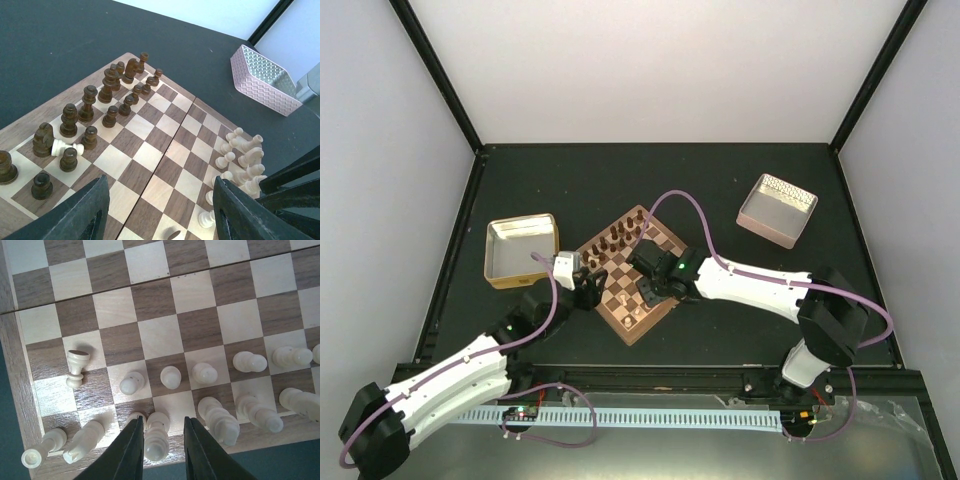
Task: Set up the chess pieces on the board
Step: Adjust the chess piece on the chessboard.
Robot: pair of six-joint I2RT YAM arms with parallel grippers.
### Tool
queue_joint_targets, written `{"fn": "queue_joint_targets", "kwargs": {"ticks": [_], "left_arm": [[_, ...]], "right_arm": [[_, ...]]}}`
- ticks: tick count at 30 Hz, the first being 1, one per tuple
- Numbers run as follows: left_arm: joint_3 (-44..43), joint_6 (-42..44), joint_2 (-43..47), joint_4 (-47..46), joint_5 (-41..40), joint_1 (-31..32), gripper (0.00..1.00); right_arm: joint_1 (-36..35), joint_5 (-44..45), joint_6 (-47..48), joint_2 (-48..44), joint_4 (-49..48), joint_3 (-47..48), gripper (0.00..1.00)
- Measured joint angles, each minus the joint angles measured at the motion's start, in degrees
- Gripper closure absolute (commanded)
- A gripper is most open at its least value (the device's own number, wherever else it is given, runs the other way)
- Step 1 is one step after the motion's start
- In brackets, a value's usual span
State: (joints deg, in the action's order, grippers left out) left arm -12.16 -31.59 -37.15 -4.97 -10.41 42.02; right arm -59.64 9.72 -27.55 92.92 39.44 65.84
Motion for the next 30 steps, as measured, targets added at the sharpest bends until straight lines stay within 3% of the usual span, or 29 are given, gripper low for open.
{"fn": "queue_joint_targets", "kwargs": {"ticks": [30], "left_arm": [[0.0, 0.0, -0.5, -0.6, 0.2, 0.0, 0.42]], "right_arm": [[0.0, -1.2, 0.0, 1.4, 0.0, -1.4, 0.84]]}}
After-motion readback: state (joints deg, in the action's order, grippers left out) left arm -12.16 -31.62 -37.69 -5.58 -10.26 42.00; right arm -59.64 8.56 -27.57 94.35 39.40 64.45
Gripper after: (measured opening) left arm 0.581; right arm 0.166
